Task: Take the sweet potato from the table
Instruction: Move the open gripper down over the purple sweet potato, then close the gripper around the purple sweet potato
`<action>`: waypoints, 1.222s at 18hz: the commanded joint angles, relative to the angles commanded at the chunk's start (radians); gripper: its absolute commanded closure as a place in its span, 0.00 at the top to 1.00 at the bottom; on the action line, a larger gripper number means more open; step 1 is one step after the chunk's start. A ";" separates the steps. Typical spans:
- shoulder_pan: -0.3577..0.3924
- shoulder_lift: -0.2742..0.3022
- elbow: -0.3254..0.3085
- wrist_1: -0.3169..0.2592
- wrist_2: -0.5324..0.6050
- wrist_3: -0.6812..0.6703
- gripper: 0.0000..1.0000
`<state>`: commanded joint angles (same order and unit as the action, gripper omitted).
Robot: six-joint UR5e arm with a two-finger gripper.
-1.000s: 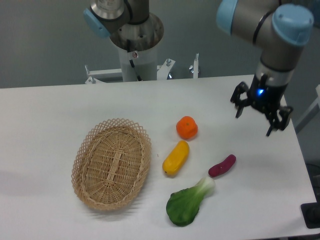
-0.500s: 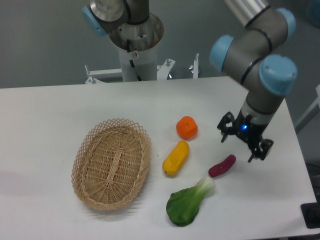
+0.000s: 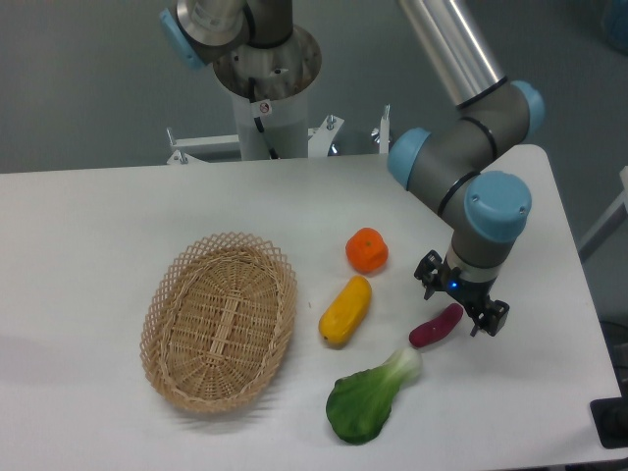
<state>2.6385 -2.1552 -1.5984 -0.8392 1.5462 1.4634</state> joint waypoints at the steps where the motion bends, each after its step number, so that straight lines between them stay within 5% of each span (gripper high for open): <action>1: -0.002 -0.003 0.000 0.006 0.000 -0.006 1.00; 11: -0.012 -0.014 -0.063 0.115 0.020 -0.015 0.99; 12: -0.012 -0.015 -0.064 0.117 0.020 -0.015 0.90; 14: -0.012 -0.014 -0.061 0.117 0.020 -0.011 0.54; 16: -0.014 -0.014 -0.061 0.117 0.020 -0.009 0.35; 22: -0.014 -0.012 -0.057 0.115 0.020 -0.003 0.21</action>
<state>2.6246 -2.1675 -1.6552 -0.7240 1.5662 1.4603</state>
